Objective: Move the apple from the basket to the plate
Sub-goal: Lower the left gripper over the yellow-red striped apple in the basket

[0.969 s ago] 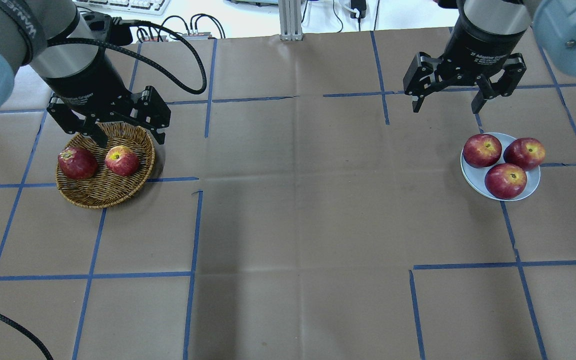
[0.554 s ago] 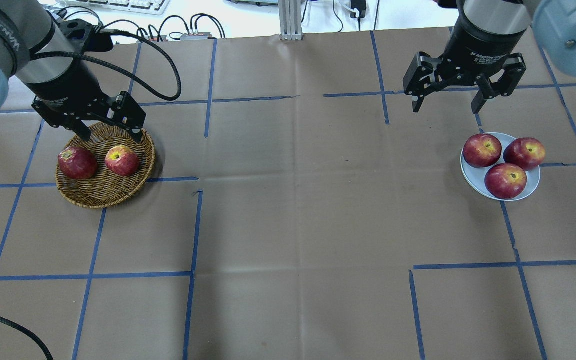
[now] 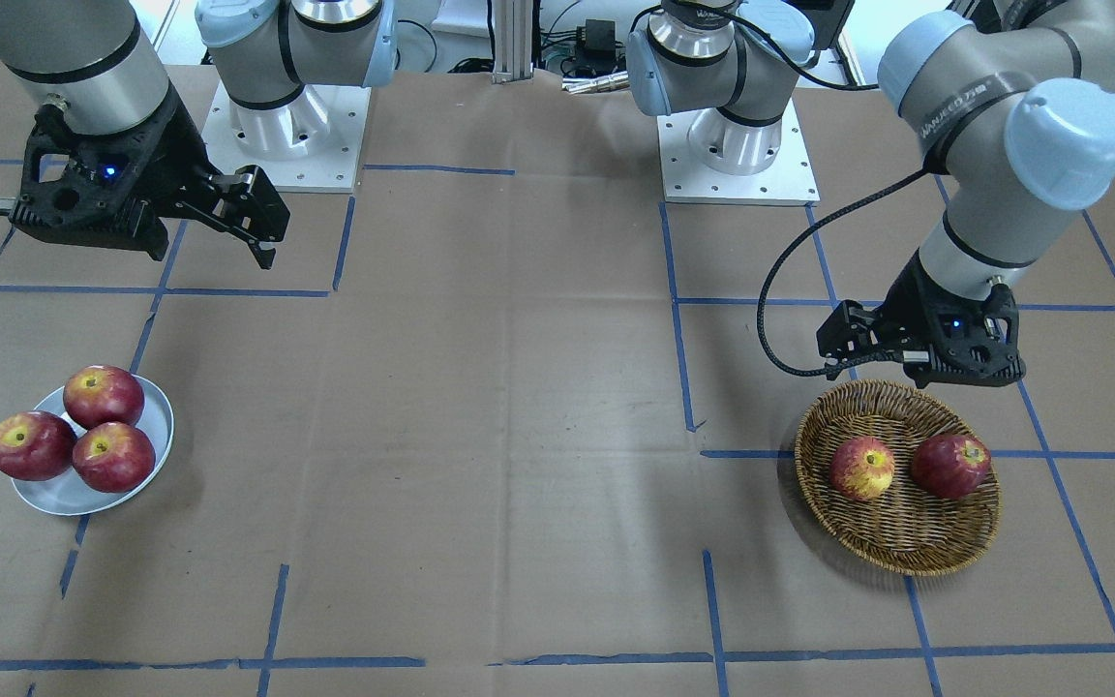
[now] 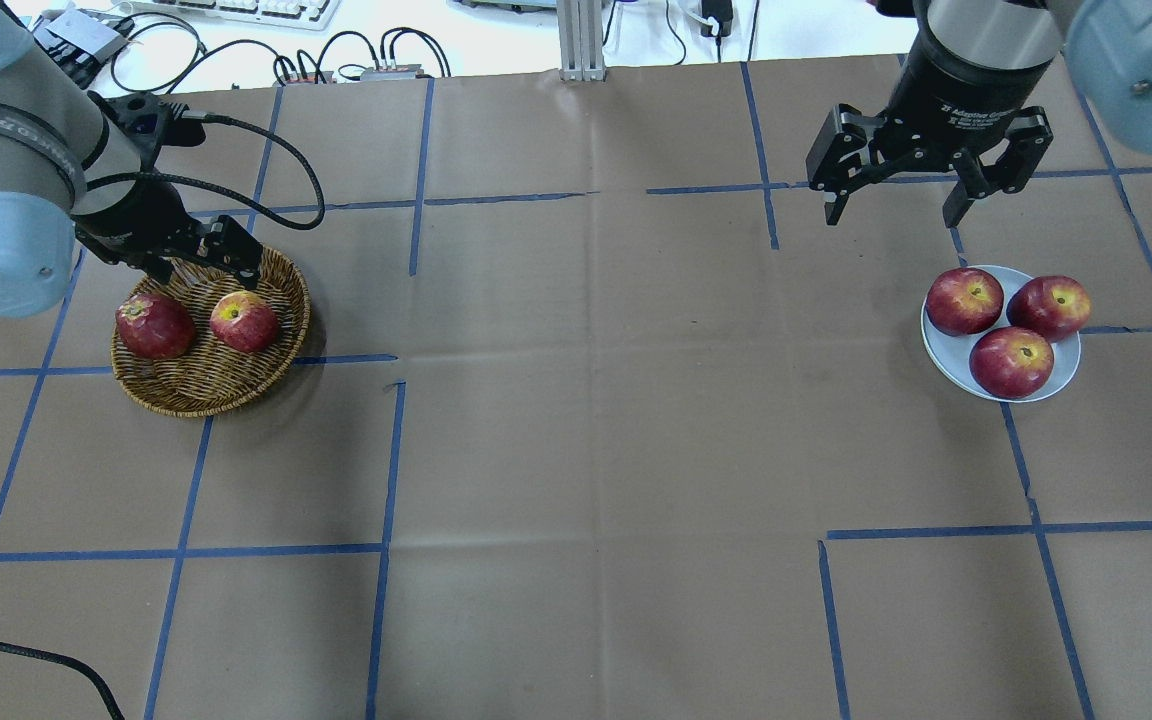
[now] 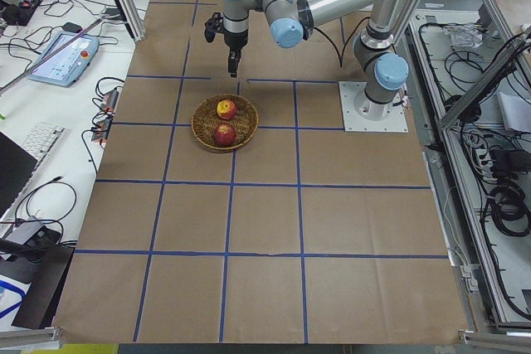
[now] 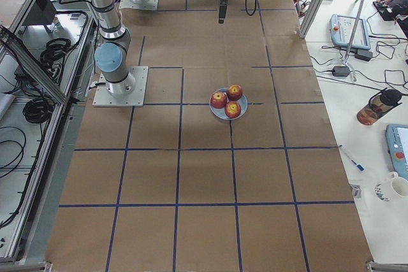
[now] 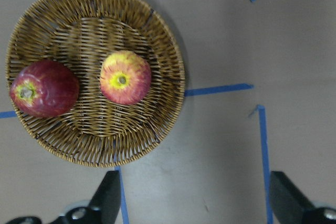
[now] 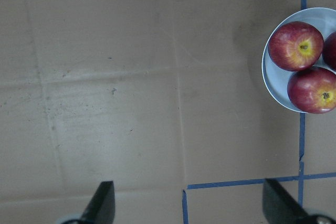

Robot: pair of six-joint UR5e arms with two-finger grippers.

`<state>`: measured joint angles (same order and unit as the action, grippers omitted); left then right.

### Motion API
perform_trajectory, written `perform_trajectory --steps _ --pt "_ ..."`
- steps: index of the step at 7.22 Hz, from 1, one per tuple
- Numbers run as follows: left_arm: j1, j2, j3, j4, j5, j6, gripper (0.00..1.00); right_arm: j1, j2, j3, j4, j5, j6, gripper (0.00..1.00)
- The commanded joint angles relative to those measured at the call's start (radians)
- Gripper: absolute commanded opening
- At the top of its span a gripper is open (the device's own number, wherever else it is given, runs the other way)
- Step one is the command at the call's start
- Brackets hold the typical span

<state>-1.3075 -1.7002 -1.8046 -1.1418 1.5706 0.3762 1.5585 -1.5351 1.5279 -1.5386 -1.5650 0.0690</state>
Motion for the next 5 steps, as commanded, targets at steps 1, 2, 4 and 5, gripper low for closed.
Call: perform_trajectory --steps 1,2,4,5 --pt "0.045 -0.082 -0.001 0.062 -0.004 0.052 0.99 0.0 0.001 0.0 0.0 0.0 0.0 1.0" --pt "0.048 -0.111 -0.013 0.082 -0.026 0.09 0.99 0.0 0.001 0.001 0.002 0.0 0.0 1.0" --pt "0.051 -0.179 0.007 0.108 -0.031 0.122 0.99 0.0 0.001 0.002 0.0 -0.001 0.0 1.0" --pt "0.051 -0.187 0.001 0.123 -0.032 0.128 0.99 0.0 0.001 0.0 0.002 -0.001 0.0 1.0"
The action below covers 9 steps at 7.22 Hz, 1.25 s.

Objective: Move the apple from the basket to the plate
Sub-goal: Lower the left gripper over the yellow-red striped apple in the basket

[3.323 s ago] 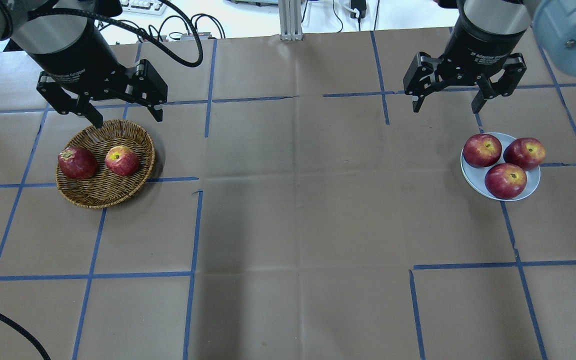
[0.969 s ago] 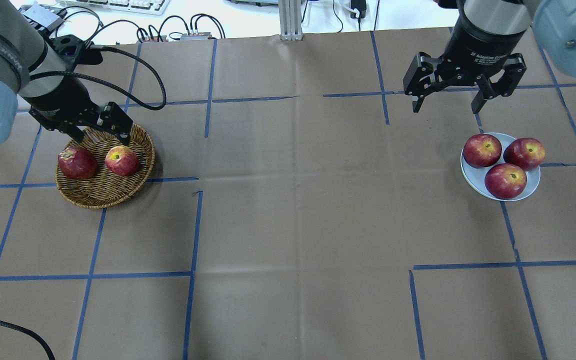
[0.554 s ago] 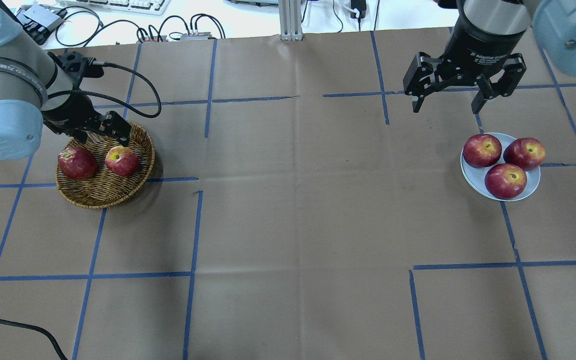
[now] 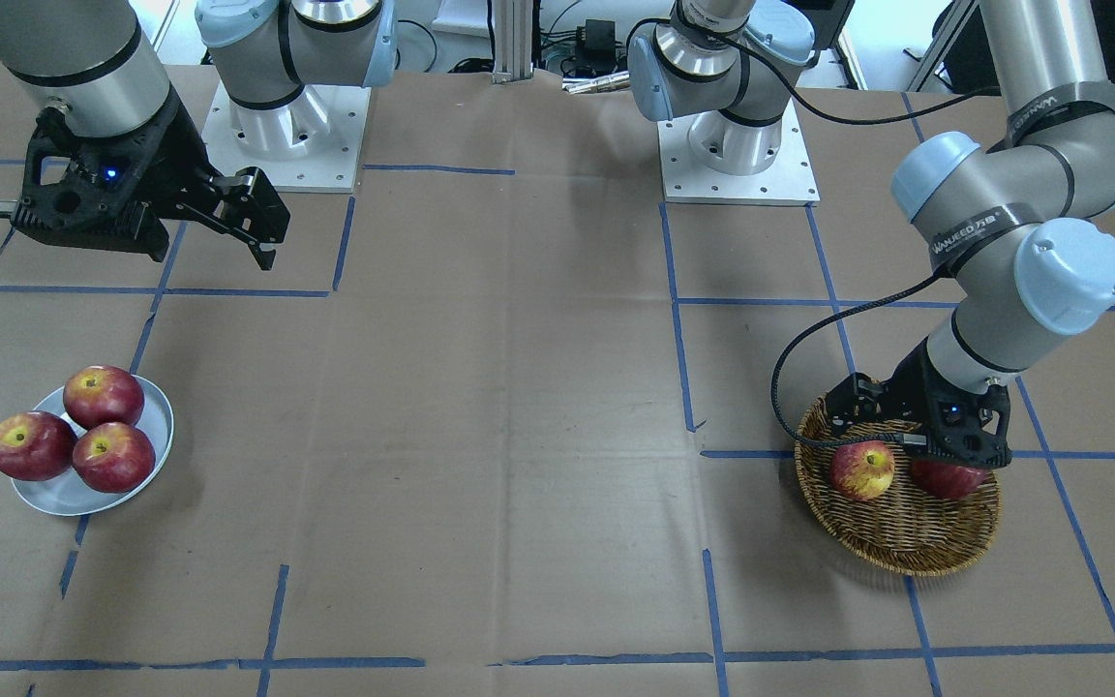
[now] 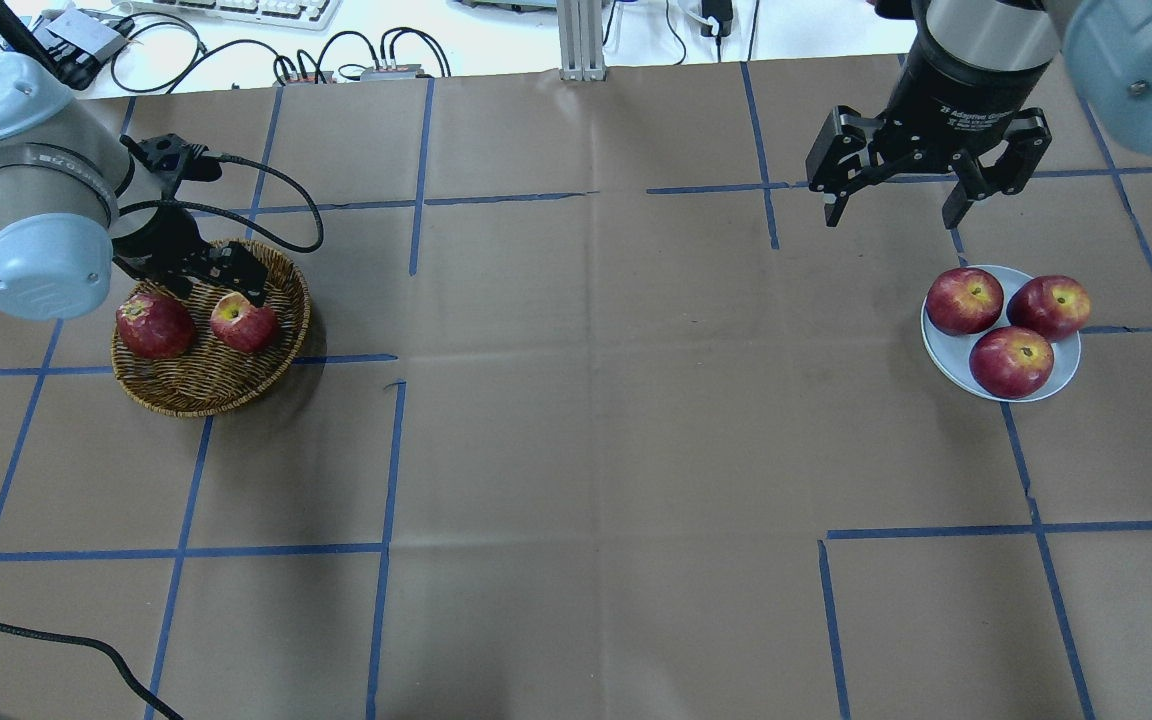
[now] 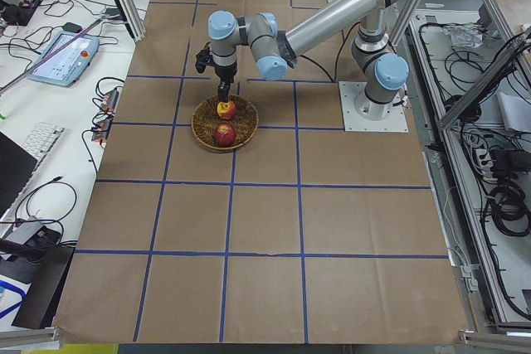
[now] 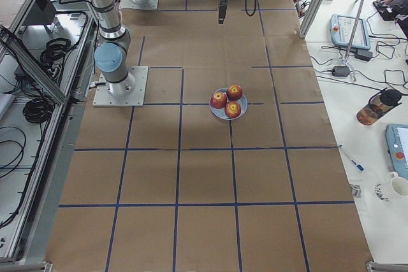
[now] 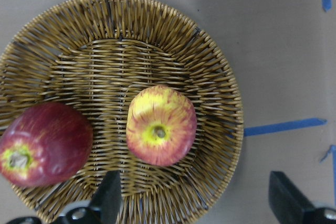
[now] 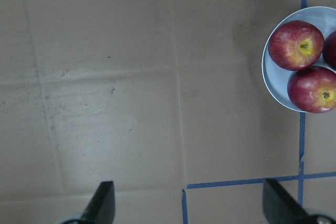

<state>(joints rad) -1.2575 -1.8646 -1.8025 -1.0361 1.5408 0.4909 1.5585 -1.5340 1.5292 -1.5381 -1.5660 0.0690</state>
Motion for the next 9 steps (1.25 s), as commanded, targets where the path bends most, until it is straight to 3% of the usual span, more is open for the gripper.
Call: perform_trajectory --steps 1,9 --pt "0.001 -0.036 -0.017 0.065 -0.002 0.038 0.99 0.0 0.0 -0.001 0.0 0.0 0.0 1.0" --pt "0.013 -0.153 -0.006 0.09 0.012 0.035 0.99 0.0 0.0 -0.004 -0.002 0.001 0.003 1.0"
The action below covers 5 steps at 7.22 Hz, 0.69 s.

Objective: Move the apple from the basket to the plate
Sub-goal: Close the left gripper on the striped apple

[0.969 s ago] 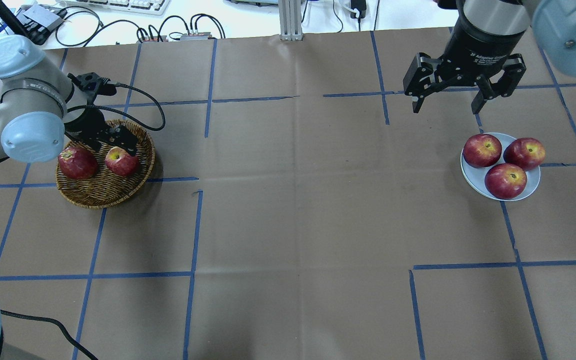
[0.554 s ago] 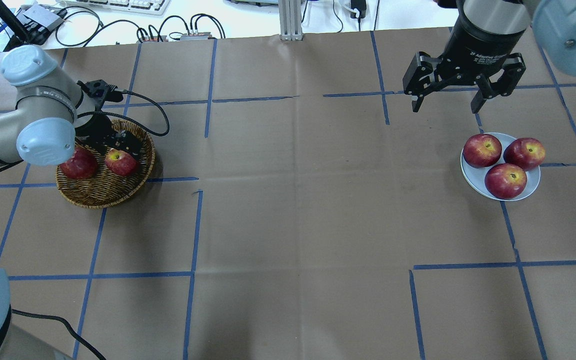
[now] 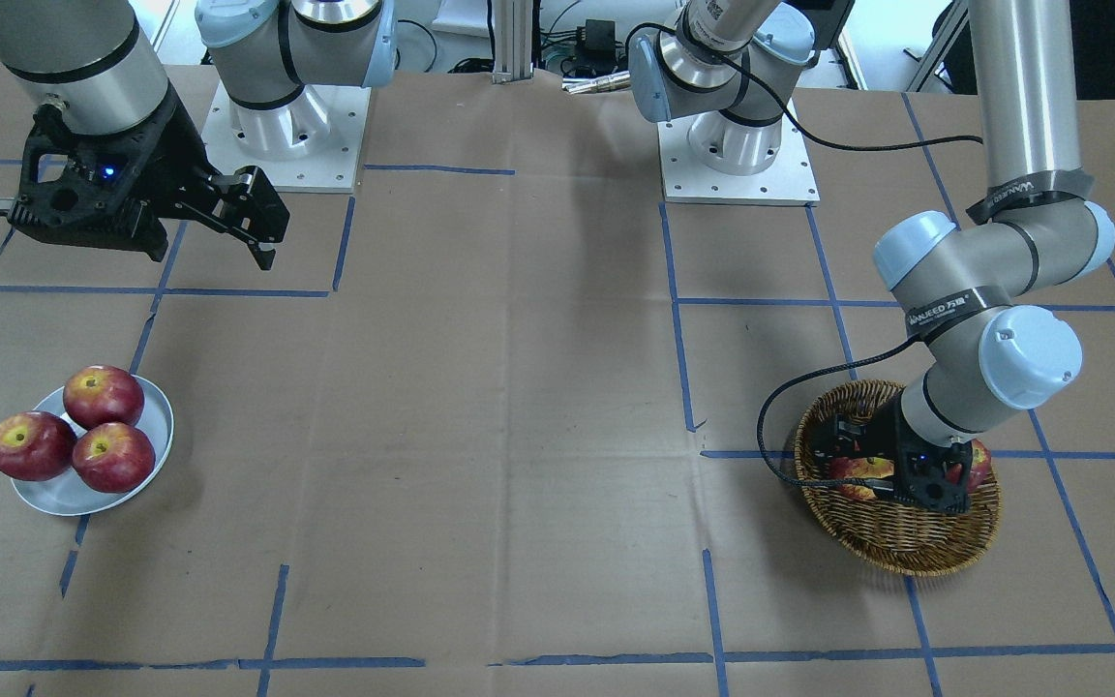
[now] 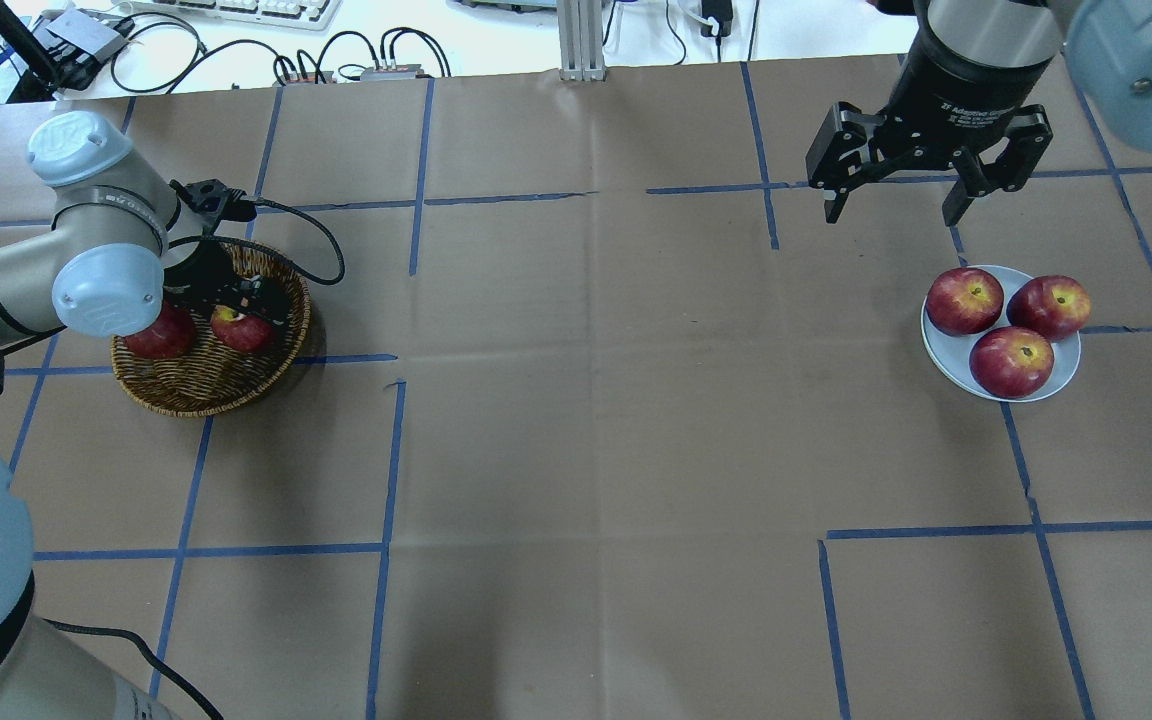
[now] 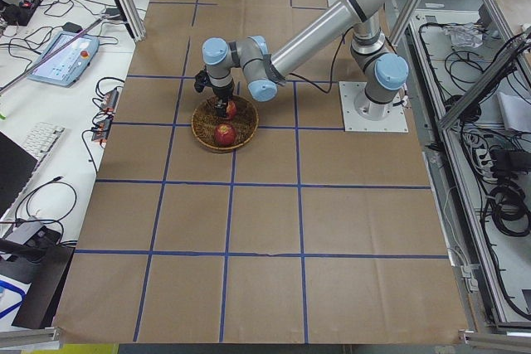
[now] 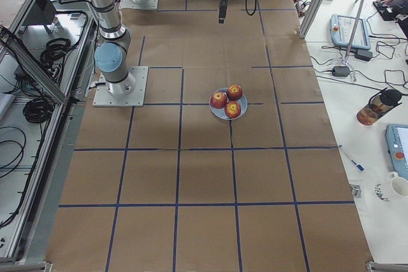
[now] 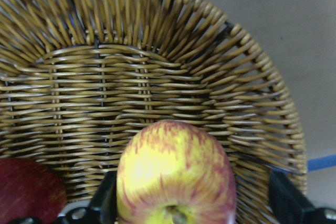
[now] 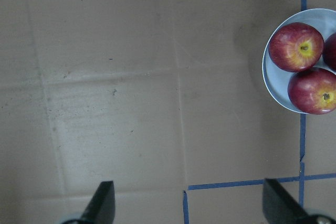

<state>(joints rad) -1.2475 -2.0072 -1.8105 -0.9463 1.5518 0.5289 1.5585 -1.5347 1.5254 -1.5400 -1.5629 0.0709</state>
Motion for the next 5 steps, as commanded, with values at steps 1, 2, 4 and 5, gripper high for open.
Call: perform_trajectory --steps 1,2,4,5 --pt "0.003 -0.024 0.013 0.0 0.001 -0.003 0.98 0.0 -0.002 0.001 0.001 -0.002 0.0 1.0" --pt "0.003 -0.024 0.016 0.0 0.001 -0.01 0.82 0.0 -0.002 -0.001 0.0 0.001 0.0 1.0" --pt "0.003 -0.021 0.016 0.0 0.052 -0.058 0.48 0.0 -0.001 -0.001 0.0 0.001 0.0 1.0" --pt "0.0 -0.004 0.016 0.0 0.085 -0.069 0.47 0.0 -0.002 -0.001 0.0 0.004 0.0 1.0"
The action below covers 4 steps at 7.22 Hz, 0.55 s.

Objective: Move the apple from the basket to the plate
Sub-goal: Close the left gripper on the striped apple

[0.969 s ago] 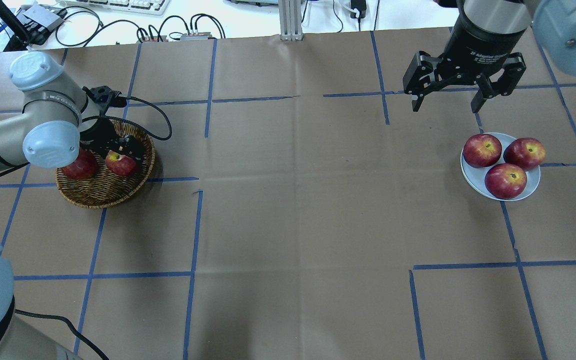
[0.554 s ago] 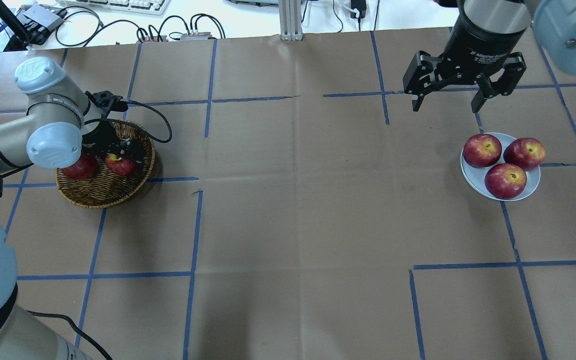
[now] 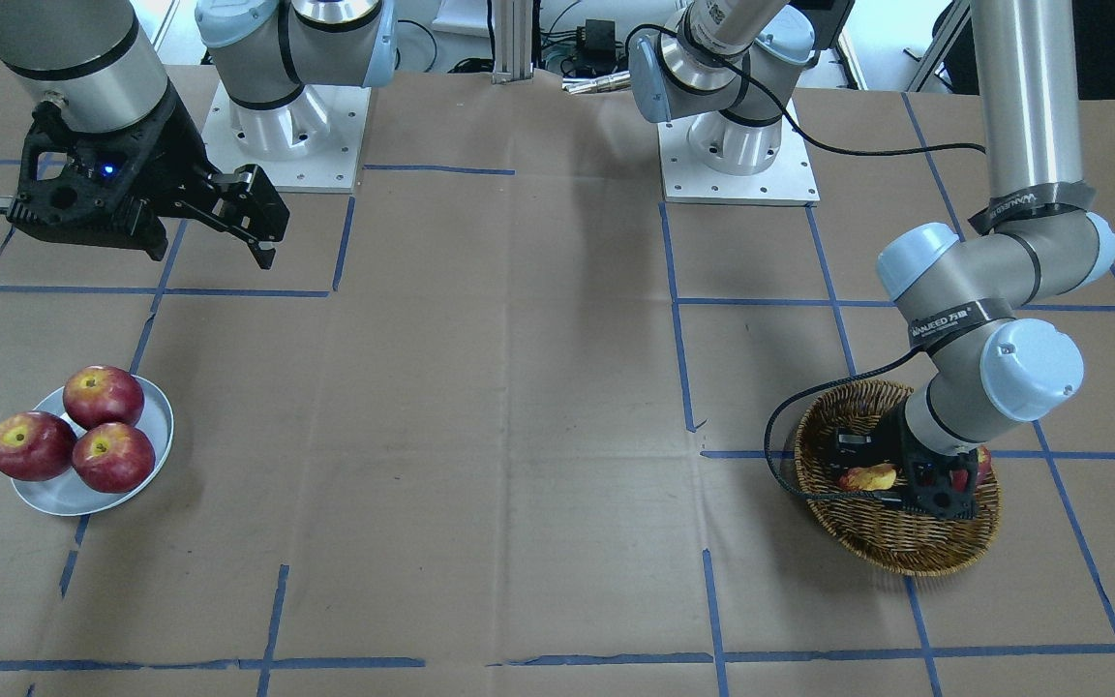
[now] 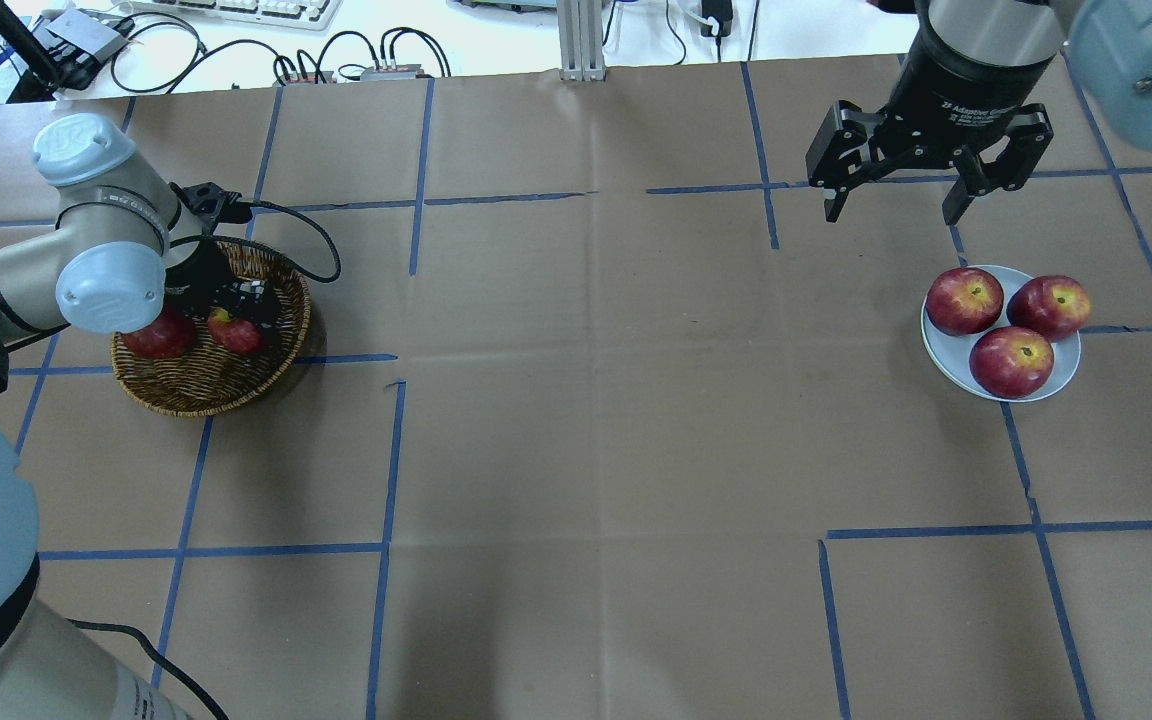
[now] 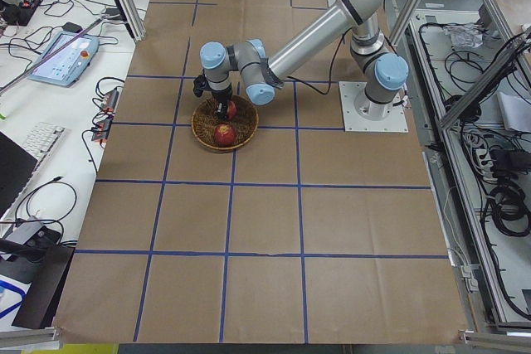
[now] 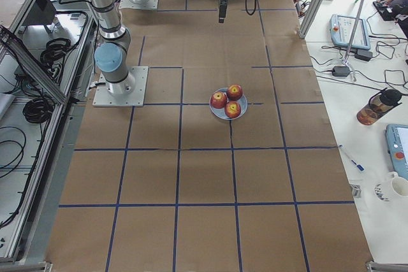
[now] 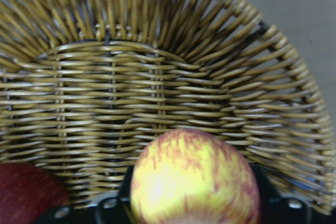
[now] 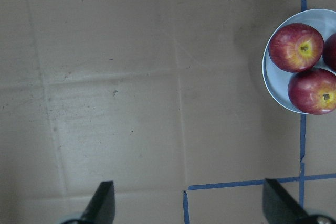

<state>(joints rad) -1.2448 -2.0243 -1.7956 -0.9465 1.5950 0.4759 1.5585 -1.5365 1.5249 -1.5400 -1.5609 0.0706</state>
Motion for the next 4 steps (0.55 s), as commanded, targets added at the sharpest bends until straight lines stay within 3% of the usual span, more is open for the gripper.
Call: perform_trajectory --steps 1,4 --pt "-0.008 0.025 0.007 0.0 0.042 -0.063 0.47 0.0 0.001 0.0 0.0 0.004 0.0 1.0" --pt "-0.104 0.122 0.021 -0.088 0.034 -0.303 0.49 0.0 0.001 -0.002 0.0 0.001 0.0 1.0"
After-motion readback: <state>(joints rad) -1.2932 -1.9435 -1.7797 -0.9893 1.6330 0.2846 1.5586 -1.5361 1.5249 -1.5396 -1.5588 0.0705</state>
